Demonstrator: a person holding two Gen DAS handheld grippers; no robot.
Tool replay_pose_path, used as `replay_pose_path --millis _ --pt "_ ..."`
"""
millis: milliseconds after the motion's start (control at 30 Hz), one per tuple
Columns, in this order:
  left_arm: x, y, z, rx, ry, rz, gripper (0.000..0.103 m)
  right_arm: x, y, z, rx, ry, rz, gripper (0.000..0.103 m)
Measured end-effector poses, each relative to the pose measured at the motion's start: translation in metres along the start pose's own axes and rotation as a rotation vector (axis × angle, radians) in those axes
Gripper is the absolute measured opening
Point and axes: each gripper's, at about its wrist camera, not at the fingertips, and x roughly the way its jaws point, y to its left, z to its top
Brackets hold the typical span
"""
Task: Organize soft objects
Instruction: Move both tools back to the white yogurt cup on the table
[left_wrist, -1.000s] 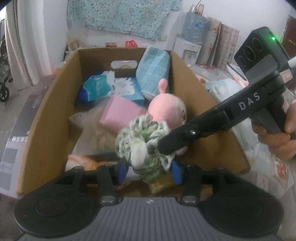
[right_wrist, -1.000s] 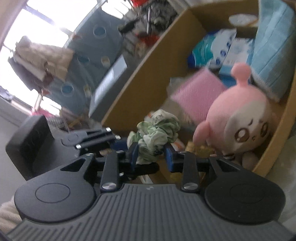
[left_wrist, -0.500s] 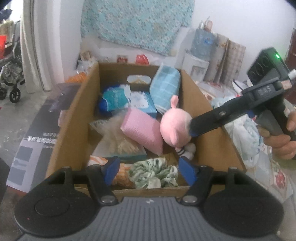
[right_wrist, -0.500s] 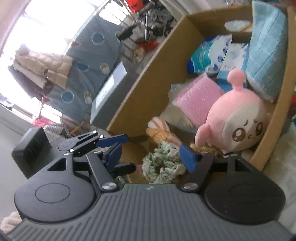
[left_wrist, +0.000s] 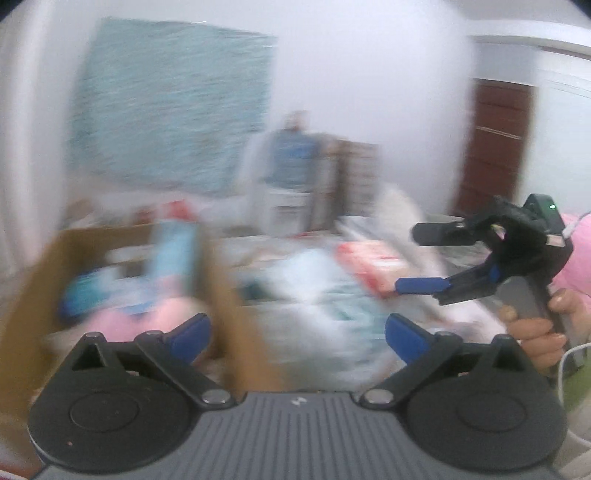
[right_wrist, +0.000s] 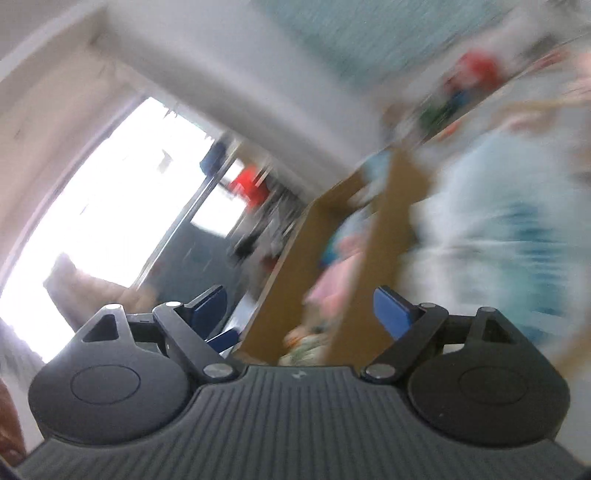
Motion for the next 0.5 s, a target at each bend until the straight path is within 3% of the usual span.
replay_pose_path --millis 167,233,333,500 --pt "0.064 -0.082 -0.009 0.117 0.064 -0.230 0.102 -0.126 -0.026 -0.034 0.041 -0.298 -0.211 0.087" --pt "0.090 -0.114 -0.019 0.168 0.102 -0.273 0.102 -0.163 -0.033 -0.051 0.047 -0.397 -0.285 0.088" --pt "0.124 -0.155 -0.033 0.242 0.123 -0.286 0.100 -0.190 -0.044 -0.069 0.047 -0.474 -0.392 0.088" --pt "0.168 -0.196 -0.052 0.327 0.122 -0.233 0.089 -0.186 -0.065 -0.073 -0.005 -0.470 -0.491 0.087"
